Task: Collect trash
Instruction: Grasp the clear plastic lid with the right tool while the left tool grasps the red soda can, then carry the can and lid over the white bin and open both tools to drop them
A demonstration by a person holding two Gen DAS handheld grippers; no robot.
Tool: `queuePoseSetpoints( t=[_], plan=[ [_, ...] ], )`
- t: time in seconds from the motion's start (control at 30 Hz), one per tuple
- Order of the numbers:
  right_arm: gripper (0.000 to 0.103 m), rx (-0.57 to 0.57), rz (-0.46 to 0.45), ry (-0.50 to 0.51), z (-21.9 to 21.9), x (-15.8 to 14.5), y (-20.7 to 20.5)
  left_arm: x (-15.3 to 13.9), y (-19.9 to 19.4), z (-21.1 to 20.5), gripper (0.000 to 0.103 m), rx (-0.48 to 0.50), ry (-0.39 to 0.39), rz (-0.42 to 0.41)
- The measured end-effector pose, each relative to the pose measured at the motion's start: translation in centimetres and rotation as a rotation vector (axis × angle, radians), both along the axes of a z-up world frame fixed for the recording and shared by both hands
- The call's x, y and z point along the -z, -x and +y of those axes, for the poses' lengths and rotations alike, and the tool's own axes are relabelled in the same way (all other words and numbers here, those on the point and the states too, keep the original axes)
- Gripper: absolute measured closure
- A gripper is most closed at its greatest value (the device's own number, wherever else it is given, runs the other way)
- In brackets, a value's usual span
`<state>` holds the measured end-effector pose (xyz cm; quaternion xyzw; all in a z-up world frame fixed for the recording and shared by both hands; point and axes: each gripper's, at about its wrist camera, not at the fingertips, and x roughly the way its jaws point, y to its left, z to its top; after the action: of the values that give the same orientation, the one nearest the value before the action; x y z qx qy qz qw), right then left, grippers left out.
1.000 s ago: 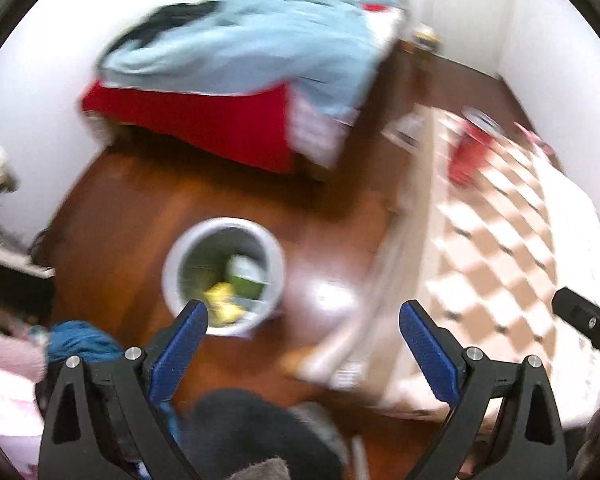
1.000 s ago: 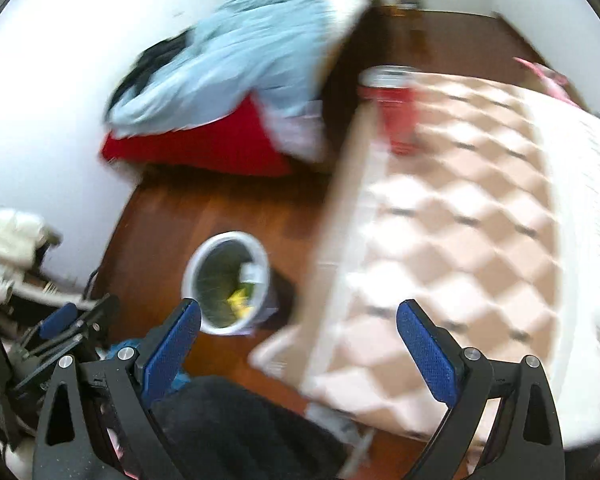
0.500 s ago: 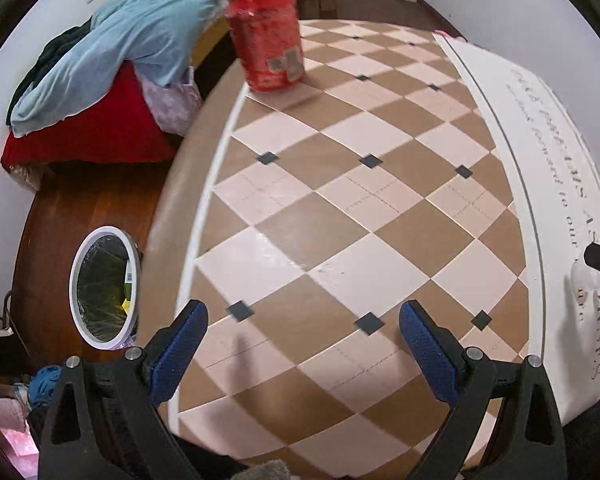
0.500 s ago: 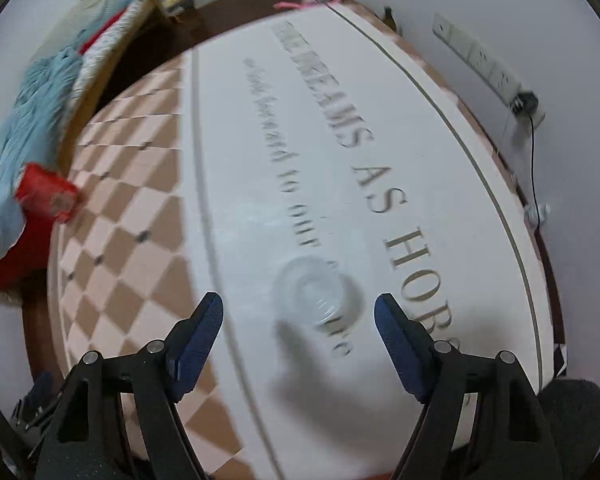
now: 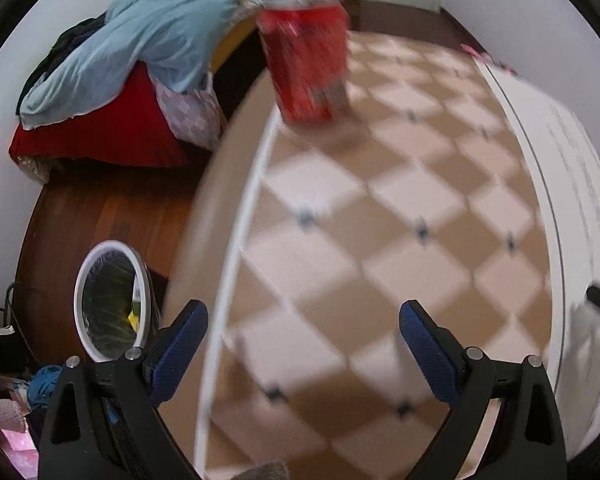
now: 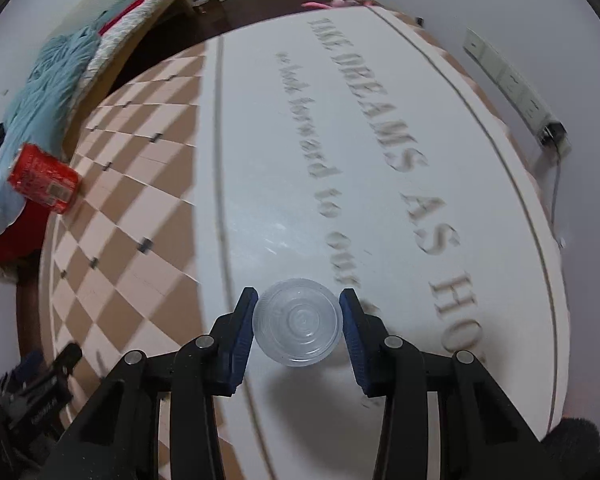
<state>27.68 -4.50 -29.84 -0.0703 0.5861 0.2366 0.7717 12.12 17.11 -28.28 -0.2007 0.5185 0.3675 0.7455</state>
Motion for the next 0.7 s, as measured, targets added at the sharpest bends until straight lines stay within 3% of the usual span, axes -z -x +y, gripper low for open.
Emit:
queuePoseSetpoints(
  t=[0.23, 0.53, 0.57, 0.6, 0.63, 0.7],
  plan=[
    [0.059, -0.078, -0.020, -0.028, 7.8, -1.4, -2.0, -3.1, -4.8, 6.6, 0.005, -0.032, -0.099, -0.057],
    [0.059, -0.122, -0.009, -0.019, 15.9, -0.8, -5.3, -1.5, -8.6, 10.6, 0.006, -0.019, -0.063, -0.080],
    [0.059, -0.122, -0.006, -0.019, 16.3, -0.6, -5.5, -1.4, -8.8, 10.7, 0.011, -0.019, -0.065, -0.085],
    [0.059, -0.124, -0.004, -0.017, 16.7, -0.5, -5.6, -1.4, -8.9, 10.7, 0.030, -0.014, -0.066, -0.094],
    [0.059, -0.126, -0.002, -0.014, 17.0, -0.4, -5.7, -1.5, -9.0, 10.9, 0.041, -0.009, -0.064, -0.100],
    [0.059, -0.130, -0.002, -0.010, 17.3, -0.2, -5.7, -1.6, -9.1, 11.0, 0.040, -0.007, -0.071, -0.105]
  ],
)
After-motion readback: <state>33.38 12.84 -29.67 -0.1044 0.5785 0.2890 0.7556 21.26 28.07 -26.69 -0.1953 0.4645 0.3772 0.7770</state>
